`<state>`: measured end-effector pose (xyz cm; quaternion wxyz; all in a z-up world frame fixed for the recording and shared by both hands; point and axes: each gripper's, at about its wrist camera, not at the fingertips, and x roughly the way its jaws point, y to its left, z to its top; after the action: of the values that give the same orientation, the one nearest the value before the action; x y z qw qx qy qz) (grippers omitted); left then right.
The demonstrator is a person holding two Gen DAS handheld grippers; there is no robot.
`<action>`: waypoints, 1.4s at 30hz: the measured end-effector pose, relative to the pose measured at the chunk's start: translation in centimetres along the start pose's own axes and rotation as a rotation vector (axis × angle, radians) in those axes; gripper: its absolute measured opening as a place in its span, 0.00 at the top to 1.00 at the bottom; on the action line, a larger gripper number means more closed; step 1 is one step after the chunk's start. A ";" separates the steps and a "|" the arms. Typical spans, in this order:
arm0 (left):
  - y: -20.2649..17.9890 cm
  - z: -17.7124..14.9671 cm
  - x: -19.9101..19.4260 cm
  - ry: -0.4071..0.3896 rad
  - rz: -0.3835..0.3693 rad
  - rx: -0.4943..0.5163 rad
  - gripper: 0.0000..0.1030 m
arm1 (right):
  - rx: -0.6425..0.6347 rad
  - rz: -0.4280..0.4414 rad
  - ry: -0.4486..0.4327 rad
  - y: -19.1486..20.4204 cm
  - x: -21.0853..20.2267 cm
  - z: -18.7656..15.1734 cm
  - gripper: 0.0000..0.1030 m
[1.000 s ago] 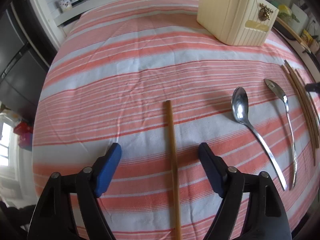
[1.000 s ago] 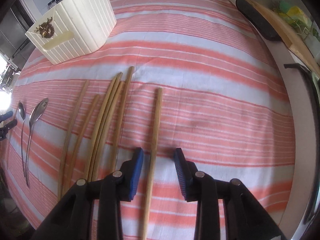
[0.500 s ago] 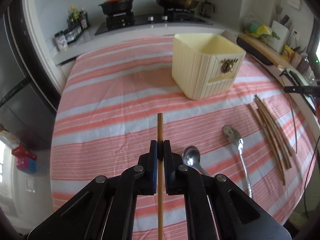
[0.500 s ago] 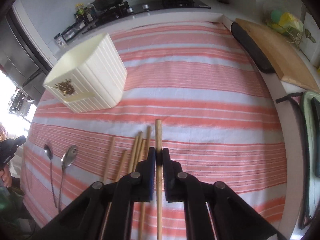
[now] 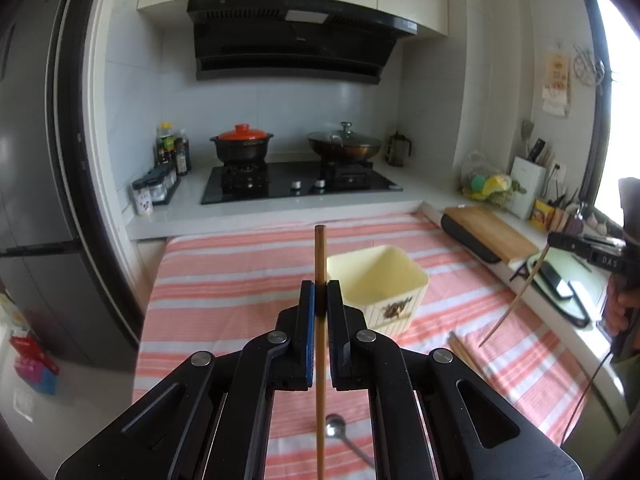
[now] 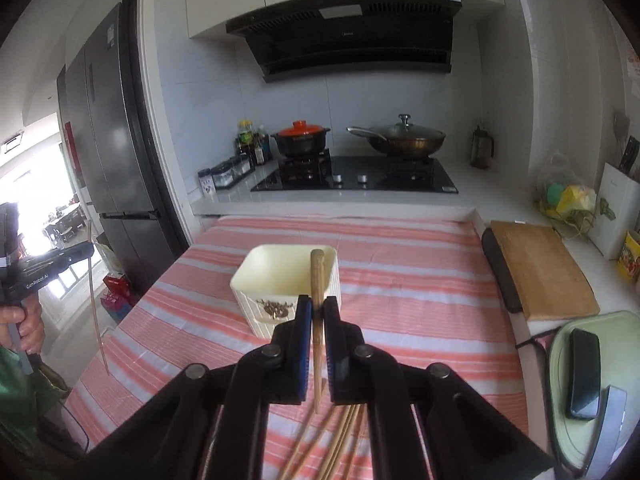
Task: Organize utensils
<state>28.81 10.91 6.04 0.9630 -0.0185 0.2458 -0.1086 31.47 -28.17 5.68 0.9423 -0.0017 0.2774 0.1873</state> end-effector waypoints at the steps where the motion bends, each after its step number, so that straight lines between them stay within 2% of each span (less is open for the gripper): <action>1: 0.1 1.0 0.6 -0.005 -0.009 -0.022 0.96 | -0.007 0.004 -0.014 0.3 0.3 1.0 0.94; 5: -0.1 5.0 3.4 -0.033 -0.033 -0.085 0.96 | -0.002 0.030 -0.054 0.9 2.1 5.6 0.94; 10: -1.3 10.3 7.0 -0.116 -0.009 -0.082 0.96 | -0.009 0.052 -0.092 1.9 5.0 10.6 0.94; 15: -2.0 13.1 12.5 -0.166 0.001 -0.140 0.96 | -0.039 0.058 -0.083 2.8 9.5 13.2 0.94; 18: -2.1 12.6 16.8 -0.156 0.017 -0.185 0.96 | -0.029 0.072 -0.024 2.6 13.1 12.9 0.94; 21: -2.1 11.0 21.2 -0.113 0.043 -0.210 0.96 | -0.026 0.079 0.058 2.3 17.2 11.4 0.94; 26: -1.9 7.3 26.9 -0.013 0.084 -0.193 0.96 | 0.018 0.090 0.207 1.2 23.3 8.3 0.94; 30: -2.2 5.6 29.6 0.057 0.100 -0.159 0.94 | 0.027 0.072 0.258 0.7 26.4 7.1 0.93; 31: -2.4 5.3 29.9 0.076 0.108 -0.148 0.91 | 0.029 0.061 0.256 0.6 26.9 7.0 0.93; 32: -2.6 5.1 30.0 0.097 0.107 -0.138 0.76 | 0.034 0.046 0.259 0.5 27.3 7.0 0.89; 33: -2.6 5.0 29.5 0.110 0.106 -0.133 0.58 | 0.041 0.032 0.268 0.3 27.4 7.0 0.75; 34: -2.7 4.9 28.6 0.106 0.111 -0.128 0.49 | 0.055 0.025 0.263 0.1 27.0 7.2 0.64; 36: -2.7 4.8 25.4 0.057 0.134 -0.108 0.20 | 0.084 0.024 0.224 -0.3 25.0 7.8 0.63; 38: -2.5 4.6 21.4 0.011 0.165 -0.080 0.07 | 0.088 0.028 0.190 -0.6 22.1 8.1 0.60; 40: -2.5 3.7 17.2 -0.015 0.166 -0.049 0.03 | 0.059 0.002 0.160 -0.6 18.6 7.6 0.50; 42: -2.6 1.7 13.3 -0.004 0.159 -0.028 0.01 | -0.001 -0.021 0.143 -0.4 14.9 6.0 0.47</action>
<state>40.53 5.47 1.53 0.9688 -0.0127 0.2459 -0.0285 46.32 -22.66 2.88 0.9220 -0.0186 0.3439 0.1770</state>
